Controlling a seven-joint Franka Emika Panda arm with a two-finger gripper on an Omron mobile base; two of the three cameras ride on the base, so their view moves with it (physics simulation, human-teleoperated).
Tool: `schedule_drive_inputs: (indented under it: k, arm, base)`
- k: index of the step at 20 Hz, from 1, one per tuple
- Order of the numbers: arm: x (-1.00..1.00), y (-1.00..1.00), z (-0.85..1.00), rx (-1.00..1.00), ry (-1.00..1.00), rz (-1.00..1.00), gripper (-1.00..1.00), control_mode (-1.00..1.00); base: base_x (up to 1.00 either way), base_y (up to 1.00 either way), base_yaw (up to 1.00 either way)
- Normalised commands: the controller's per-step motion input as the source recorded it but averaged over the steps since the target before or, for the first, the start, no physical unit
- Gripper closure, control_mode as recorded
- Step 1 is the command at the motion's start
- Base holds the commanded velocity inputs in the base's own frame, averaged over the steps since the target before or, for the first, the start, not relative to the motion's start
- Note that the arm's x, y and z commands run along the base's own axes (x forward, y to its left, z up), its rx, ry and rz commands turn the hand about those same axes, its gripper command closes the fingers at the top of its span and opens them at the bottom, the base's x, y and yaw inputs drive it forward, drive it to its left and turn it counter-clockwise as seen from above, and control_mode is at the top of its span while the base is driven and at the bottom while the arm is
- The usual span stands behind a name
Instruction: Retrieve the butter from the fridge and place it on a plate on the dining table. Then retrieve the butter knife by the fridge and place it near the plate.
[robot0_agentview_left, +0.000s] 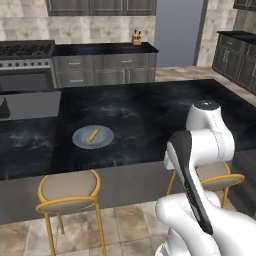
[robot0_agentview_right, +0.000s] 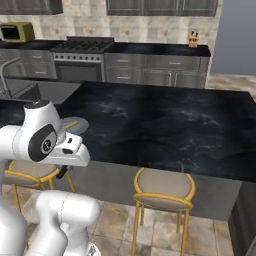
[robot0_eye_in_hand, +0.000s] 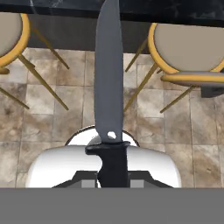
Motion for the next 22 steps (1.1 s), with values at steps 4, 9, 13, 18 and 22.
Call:
schedule_drive_inputs:
  k: [4, 9, 13, 18, 22]
  arm:
    - [0.00, 0.00, 0.00, 0.00, 0.00, 0.00, 1.00, 1.00]
    - [0.00, 0.00, 0.00, 0.00, 0.00, 0.00, 1.00, 1.00]
    - [0.00, 0.00, 0.00, 0.00, 0.00, 0.00, 1.00, 1.00]
    - [0.00, 0.00, 0.00, 0.00, 0.00, 0.00, 1.00, 1.00]
    - [0.00, 0.00, 0.00, 0.00, 0.00, 0.00, 1.00, 1.00]
  base:
    - [0.63, 0.28, -0.12]
    - [0.73, 0.51, -0.14]
    - [0.95, 0.03, 0.00]
    - [0.47, 0.24, 0.00]
    - [0.30, 0.45, 0.01]
